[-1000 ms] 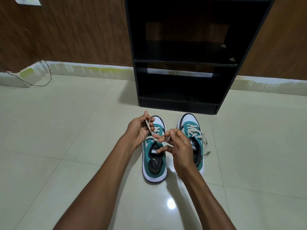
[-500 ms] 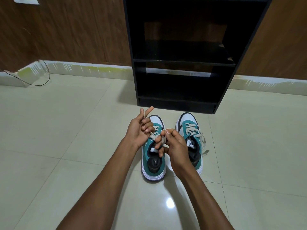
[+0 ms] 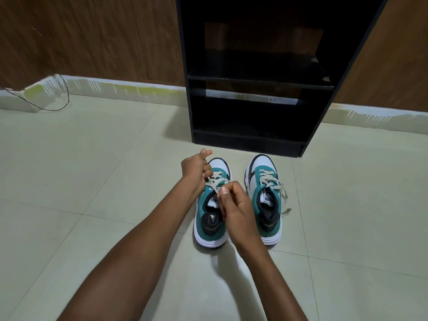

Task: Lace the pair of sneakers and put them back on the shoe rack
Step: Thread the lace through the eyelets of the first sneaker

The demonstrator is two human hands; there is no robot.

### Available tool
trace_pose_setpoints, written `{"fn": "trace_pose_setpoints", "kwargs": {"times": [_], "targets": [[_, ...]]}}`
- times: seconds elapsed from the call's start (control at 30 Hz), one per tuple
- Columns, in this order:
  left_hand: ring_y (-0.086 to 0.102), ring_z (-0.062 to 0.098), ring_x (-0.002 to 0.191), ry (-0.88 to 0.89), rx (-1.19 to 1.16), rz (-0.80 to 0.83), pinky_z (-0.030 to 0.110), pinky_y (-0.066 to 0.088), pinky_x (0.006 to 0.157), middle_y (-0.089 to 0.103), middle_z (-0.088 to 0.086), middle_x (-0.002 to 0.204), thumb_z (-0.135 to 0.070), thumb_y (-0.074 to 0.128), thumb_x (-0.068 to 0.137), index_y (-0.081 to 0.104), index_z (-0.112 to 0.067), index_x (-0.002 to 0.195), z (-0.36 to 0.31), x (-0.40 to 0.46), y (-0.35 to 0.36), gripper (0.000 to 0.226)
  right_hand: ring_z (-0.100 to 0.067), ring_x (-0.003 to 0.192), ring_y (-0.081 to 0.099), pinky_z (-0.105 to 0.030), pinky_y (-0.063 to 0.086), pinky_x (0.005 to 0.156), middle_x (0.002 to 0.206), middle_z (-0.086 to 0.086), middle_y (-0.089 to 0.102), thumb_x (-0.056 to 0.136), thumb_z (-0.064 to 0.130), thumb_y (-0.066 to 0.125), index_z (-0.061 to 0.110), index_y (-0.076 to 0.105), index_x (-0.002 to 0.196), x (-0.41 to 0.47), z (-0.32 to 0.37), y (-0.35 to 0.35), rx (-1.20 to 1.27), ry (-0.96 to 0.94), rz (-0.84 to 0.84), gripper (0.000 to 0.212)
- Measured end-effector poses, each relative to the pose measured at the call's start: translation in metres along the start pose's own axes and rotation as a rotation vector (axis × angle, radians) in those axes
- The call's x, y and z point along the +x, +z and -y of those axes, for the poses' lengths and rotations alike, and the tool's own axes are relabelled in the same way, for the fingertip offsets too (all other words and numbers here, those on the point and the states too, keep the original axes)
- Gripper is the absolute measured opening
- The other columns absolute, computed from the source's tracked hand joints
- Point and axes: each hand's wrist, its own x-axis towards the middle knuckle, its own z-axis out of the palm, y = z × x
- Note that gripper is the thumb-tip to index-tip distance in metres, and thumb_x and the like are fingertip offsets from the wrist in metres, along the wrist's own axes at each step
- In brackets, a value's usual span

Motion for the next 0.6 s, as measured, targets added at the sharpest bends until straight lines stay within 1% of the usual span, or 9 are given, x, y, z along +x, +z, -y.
{"fn": "trace_pose_setpoints", "kwargs": {"times": [0.07,0.17,0.23,0.3,0.4,0.5,0.53,0.6], "targets": [[0.020,0.008,0.037,0.011,0.030,-0.052,0.021,0.020,0.035,0.022,-0.005,0.050,-0.012,0.053,0.103,0.068,0.004,0.114,-0.001,0.002,0.001,0.024,-0.009,0.069,0.043,-0.030,0.040,0.068,0.072,0.014,0.050,0.101,0.029,0.047,0.023,0.048,0.079,-0.004,-0.003,0.005,-0.038,-0.039,0.014,0.023],[0.020,0.009,0.039,0.005,0.060,-0.116,0.022,0.020,0.037,0.030,-0.002,0.053,-0.003,0.051,0.100,0.069,-0.001,0.105,0.000,0.004,0.003,0.019,-0.009,0.070,0.045,-0.035,0.042,0.070,0.072,0.015,0.051,0.101,0.031,0.046,0.017,0.048,0.081,-0.009,-0.005,0.012,-0.041,-0.041,-0.011,0.024],[0.022,0.009,0.041,-0.006,0.082,-0.144,0.022,0.021,0.039,0.041,-0.001,0.057,0.001,0.050,0.098,0.069,-0.004,0.101,0.000,0.007,0.003,0.020,-0.008,0.068,0.044,-0.037,0.042,0.067,0.070,0.016,0.052,0.101,0.033,0.044,0.017,0.047,0.081,-0.013,-0.003,0.016,-0.056,-0.048,-0.024,0.025],[0.023,0.009,0.041,-0.005,0.114,-0.158,0.022,0.022,0.038,0.051,0.000,0.062,0.001,0.051,0.098,0.070,-0.003,0.099,0.001,0.009,0.004,0.019,-0.007,0.066,0.043,-0.036,0.041,0.066,0.069,0.017,0.051,0.101,0.033,0.043,0.016,0.047,0.082,-0.016,0.000,0.018,-0.080,-0.063,-0.030,0.026],[0.025,0.010,0.039,0.020,0.185,-0.200,0.022,0.023,0.036,0.051,0.003,0.065,-0.006,0.055,0.099,0.073,-0.004,0.097,0.004,0.012,0.007,0.018,-0.005,0.065,0.043,-0.034,0.041,0.065,0.070,0.017,0.052,0.101,0.033,0.042,0.012,0.047,0.084,-0.018,0.003,0.017,-0.113,-0.083,-0.029,0.028],[0.027,0.010,0.039,0.052,0.196,-0.221,0.021,0.025,0.036,0.049,0.005,0.065,-0.012,0.056,0.100,0.074,-0.004,0.095,0.009,0.013,0.010,0.019,-0.006,0.066,0.043,-0.040,0.043,0.066,0.070,0.017,0.052,0.101,0.032,0.041,0.011,0.047,0.083,-0.020,0.005,0.016,-0.126,-0.098,-0.032,0.028],[0.027,0.010,0.039,0.057,0.201,-0.229,0.021,0.026,0.036,0.048,0.003,0.063,-0.014,0.057,0.100,0.074,-0.005,0.095,0.010,0.013,0.011,0.020,-0.006,0.066,0.043,-0.041,0.043,0.066,0.071,0.016,0.052,0.101,0.032,0.041,0.011,0.047,0.083,-0.021,0.005,0.015,-0.131,-0.103,-0.039,0.028],[0.029,0.010,0.038,0.064,0.207,-0.239,0.022,0.028,0.037,0.047,0.000,0.061,-0.015,0.057,0.101,0.074,-0.006,0.093,0.011,0.011,0.012,0.021,-0.012,0.066,0.044,-0.042,0.043,0.067,0.072,0.009,0.052,0.101,0.031,0.041,0.008,0.047,0.084,-0.022,0.006,0.016,-0.143,-0.118,-0.056,0.029]]}}
